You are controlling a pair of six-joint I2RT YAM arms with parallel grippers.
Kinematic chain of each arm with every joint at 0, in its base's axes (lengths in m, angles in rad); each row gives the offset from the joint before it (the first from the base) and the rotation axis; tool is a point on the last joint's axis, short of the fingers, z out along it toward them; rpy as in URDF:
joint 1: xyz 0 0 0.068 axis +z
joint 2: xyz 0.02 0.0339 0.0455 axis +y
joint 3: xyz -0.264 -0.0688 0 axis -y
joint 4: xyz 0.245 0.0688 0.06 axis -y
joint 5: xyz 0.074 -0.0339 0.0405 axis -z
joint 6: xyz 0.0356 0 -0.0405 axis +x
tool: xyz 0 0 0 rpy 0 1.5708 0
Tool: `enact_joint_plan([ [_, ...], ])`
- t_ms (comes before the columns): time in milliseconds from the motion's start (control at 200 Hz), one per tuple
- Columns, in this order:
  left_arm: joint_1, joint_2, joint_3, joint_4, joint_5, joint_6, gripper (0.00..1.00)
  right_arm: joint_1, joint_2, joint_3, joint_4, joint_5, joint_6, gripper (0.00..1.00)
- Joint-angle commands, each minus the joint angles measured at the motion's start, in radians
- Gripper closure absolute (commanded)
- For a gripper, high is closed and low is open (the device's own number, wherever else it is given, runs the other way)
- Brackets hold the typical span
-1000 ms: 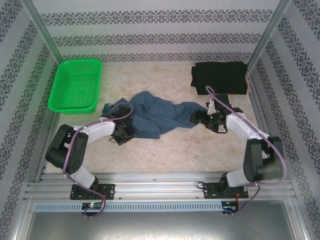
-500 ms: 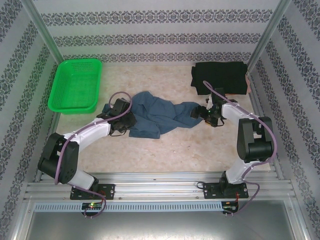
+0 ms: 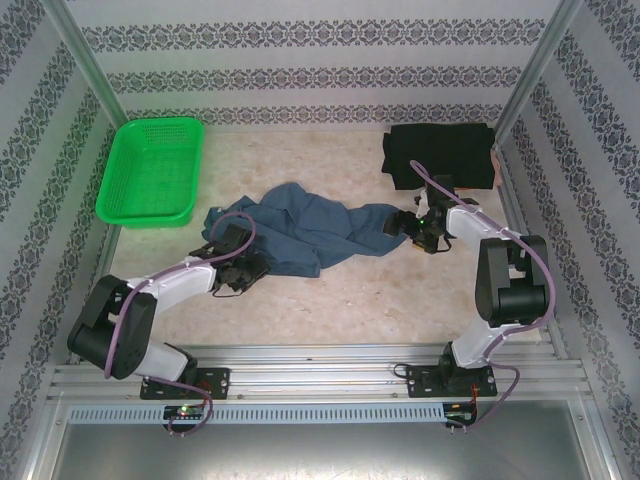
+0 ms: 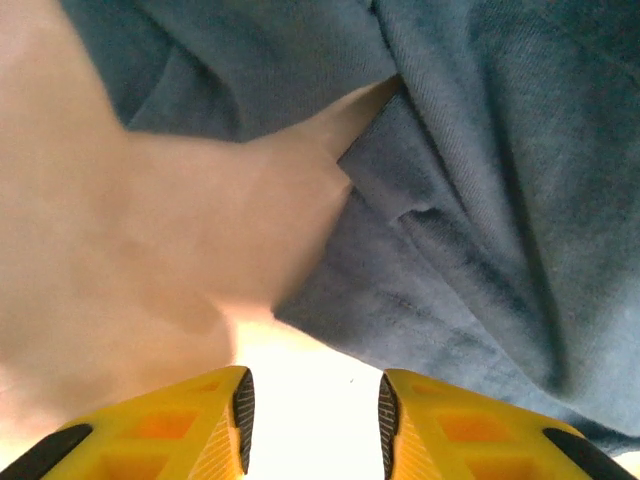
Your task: Fold and stack the t-shirts
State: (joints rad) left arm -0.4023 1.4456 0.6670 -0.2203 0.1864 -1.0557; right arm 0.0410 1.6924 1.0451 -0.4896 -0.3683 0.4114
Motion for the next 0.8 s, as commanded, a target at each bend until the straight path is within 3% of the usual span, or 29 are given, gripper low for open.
enact_joint_plan([
  [0,0.019,0.040,0.038,0.062,-0.010,-0.002,0.59,-0.006,-0.040,-0.005,-0.012,-0.029,-0.021,0.10],
  [220,0.033,0.127,0.108,0.059,-0.004,0.043,0.58,-0.003,-0.062,-0.033,-0.002,-0.041,-0.028,0.10],
  [375,0.032,0.188,0.136,0.024,0.039,0.058,0.62,-0.009,-0.071,-0.054,-0.002,-0.035,-0.034,0.10],
  [585,0.032,0.201,0.136,0.017,0.029,0.069,0.78,-0.021,-0.073,-0.060,0.005,-0.034,-0.034,0.10],
  [794,0.032,0.270,0.263,-0.012,0.021,0.127,0.93,-0.037,-0.056,-0.047,0.005,-0.026,-0.044,0.09],
])
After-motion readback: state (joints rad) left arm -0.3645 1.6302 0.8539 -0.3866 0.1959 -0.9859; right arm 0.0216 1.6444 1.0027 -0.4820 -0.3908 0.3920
